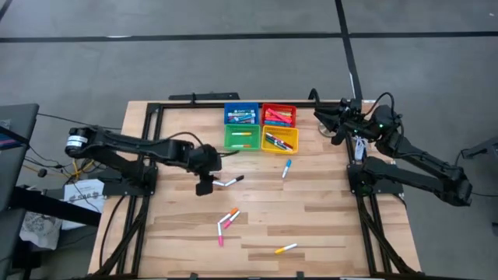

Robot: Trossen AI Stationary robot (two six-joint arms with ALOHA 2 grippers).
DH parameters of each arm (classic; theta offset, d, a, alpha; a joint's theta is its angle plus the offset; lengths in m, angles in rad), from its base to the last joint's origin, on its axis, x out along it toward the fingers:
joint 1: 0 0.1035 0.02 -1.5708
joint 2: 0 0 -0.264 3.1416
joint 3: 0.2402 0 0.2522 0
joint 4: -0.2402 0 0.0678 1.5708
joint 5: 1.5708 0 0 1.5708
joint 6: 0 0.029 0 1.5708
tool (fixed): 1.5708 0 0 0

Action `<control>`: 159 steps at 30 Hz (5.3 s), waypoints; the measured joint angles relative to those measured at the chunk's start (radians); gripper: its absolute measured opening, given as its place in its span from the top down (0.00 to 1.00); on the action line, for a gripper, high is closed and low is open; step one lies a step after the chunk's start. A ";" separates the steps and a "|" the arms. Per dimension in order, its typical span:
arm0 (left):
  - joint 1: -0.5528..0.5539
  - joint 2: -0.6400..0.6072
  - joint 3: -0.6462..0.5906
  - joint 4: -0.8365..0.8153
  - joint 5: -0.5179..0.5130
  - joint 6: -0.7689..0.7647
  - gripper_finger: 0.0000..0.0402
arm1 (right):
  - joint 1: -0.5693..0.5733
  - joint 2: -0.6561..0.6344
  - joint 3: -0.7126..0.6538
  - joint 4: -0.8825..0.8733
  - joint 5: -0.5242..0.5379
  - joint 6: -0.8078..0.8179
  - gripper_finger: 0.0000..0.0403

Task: Pick & Place Markers
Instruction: Put the purple highlighter in the green bin

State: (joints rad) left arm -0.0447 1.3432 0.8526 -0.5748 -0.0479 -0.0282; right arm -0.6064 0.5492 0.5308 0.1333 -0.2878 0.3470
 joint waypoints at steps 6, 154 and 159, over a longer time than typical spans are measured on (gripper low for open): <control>0.036 0.145 -0.023 0.013 -0.012 0.086 0.59 | 0.000 0.000 0.000 -0.003 0.000 -0.012 0.78; 0.477 0.519 0.327 0.253 0.231 0.465 0.83 | 0.068 0.117 0.000 -0.042 0.056 -0.206 0.78; 0.478 0.539 0.326 0.248 0.228 0.463 0.84 | 0.068 0.109 0.000 -0.044 0.092 -0.235 0.78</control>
State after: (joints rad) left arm 0.4332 1.8825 1.1790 -0.3267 0.1799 0.4345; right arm -0.5388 0.6582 0.5308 0.0894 -0.1955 0.1116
